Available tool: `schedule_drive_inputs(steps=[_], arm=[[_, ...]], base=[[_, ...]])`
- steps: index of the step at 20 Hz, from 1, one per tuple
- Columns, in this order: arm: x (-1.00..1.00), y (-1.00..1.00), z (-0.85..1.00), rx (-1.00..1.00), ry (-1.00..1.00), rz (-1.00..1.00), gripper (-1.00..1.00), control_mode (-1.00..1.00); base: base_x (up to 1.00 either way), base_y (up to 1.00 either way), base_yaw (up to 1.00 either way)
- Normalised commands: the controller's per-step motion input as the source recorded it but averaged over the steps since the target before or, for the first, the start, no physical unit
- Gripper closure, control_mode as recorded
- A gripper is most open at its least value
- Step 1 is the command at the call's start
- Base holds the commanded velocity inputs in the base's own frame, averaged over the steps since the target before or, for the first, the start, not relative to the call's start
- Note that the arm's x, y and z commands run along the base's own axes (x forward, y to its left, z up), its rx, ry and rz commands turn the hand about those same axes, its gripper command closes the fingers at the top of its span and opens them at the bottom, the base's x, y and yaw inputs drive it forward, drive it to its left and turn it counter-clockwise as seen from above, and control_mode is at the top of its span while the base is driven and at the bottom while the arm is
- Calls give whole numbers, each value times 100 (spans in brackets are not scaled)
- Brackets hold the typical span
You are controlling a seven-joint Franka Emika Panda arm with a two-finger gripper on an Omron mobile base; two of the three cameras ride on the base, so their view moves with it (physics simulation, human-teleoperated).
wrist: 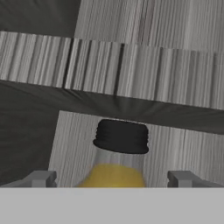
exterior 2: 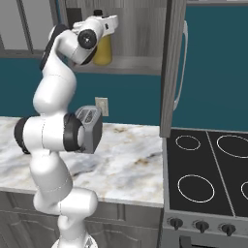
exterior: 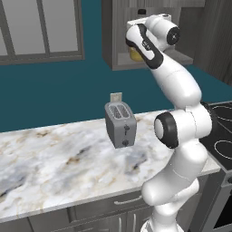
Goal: Sort all alcoholic drinks to one cabinet, and non-alcoholic drinks to the other.
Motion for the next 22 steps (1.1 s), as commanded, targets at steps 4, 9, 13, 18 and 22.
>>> schedule_drive_inputs(steps=[4, 9, 13, 18, 22], arm=[[-68, -7, 0, 0, 0, -2, -100, -100], [-85, -6, 0, 0, 0, 0, -100, -100], [-55, 0, 0, 0, 3, 0, -100, -100], [-80, 0, 0, 0, 8, 0, -100, -100], [-100, 0, 0, 0, 13, 0, -100, -100]], base=[[0, 0, 0], [0, 0, 0], [0, 0, 0], [0, 0, 0], [0, 0, 0]])
